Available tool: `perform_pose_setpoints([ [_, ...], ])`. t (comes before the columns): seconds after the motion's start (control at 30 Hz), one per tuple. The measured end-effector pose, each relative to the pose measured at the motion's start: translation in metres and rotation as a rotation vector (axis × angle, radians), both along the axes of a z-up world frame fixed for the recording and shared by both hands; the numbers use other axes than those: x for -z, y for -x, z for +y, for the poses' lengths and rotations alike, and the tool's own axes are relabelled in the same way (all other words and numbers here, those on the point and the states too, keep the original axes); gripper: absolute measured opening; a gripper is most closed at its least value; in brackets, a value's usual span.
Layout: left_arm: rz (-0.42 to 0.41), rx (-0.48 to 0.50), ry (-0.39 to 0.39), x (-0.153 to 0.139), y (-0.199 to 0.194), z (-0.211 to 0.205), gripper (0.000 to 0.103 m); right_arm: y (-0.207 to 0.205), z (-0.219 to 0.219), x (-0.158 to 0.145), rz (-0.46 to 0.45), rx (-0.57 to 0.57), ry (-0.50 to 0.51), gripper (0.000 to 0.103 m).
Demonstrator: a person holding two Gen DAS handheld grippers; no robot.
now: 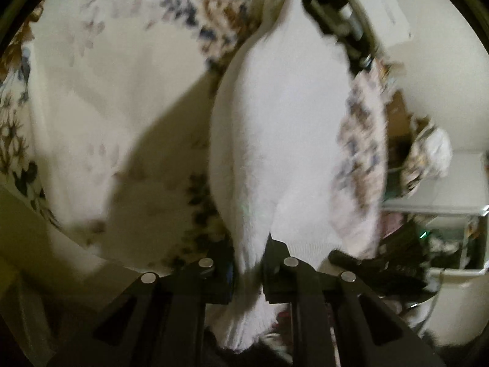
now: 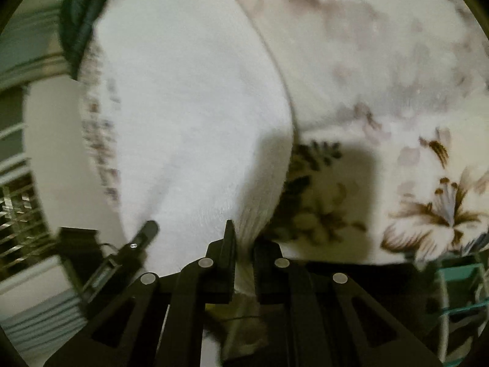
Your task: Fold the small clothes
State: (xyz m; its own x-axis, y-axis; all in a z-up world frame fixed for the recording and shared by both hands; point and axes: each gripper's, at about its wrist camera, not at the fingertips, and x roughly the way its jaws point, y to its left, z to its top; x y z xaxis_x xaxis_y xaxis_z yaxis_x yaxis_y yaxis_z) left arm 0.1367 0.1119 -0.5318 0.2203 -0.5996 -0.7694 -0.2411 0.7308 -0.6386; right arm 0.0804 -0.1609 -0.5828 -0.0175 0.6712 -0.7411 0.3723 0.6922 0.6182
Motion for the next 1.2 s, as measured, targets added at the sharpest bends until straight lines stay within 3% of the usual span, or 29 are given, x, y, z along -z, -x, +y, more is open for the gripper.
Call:
perform_pose_setpoints([
  [0.13, -0.051, -0.067, 0.084, -0.034, -0.041, 0.004, 0.011, -0.021, -0.019, -0.042, -0.040, 0.080, -0.125, 0.009],
  [0.27, -0.100, -0.098, 0.137, -0.048, -0.099, 0.009, 0.011, -0.067, -0.069, -0.077, -0.093, 0.165, -0.194, 0.009],
  [0.57, -0.137, -0.148, 0.226, -0.032, -0.274, 0.002, 0.012, -0.252, -0.124, -0.101, -0.170, 0.330, -0.155, 0.009],
  [0.7, -0.124, -0.156, 0.234, -0.020, -0.340, 0.006, 0.033, -0.348, -0.133, -0.093, -0.169, 0.361, -0.118, 0.014],
  [0.73, -0.139, -0.166, 0.242, -0.019, -0.353, 0.010, 0.041, -0.362, -0.137, -0.086, -0.153, 0.382, -0.120, 0.015],
  [0.77, -0.153, -0.170, 0.250, -0.020, -0.359, 0.014, 0.056, -0.375, -0.138, -0.078, -0.141, 0.402, -0.131, 0.017],
  [0.8, -0.173, -0.176, 0.248, -0.021, -0.364, 0.020, 0.060, -0.387, -0.141, -0.071, -0.130, 0.414, -0.139, 0.023],
  [0.87, -0.196, -0.166, 0.221, -0.023, -0.366, 0.025, 0.060, -0.396, -0.146, -0.068, -0.151, 0.422, -0.132, 0.042],
  [0.93, -0.213, -0.123, 0.139, -0.023, -0.364, 0.025, 0.060, -0.395, -0.151, -0.071, -0.183, 0.401, -0.105, 0.061],
  [1.13, -0.222, 0.089, -0.094, -0.008, -0.372, -0.020, 0.060, -0.386, -0.145, -0.060, -0.239, 0.243, 0.048, 0.062],
  [1.2, -0.255, 0.129, -0.147, -0.005, -0.378, -0.033, 0.050, -0.391, -0.133, -0.055, -0.248, 0.165, 0.092, 0.062],
])
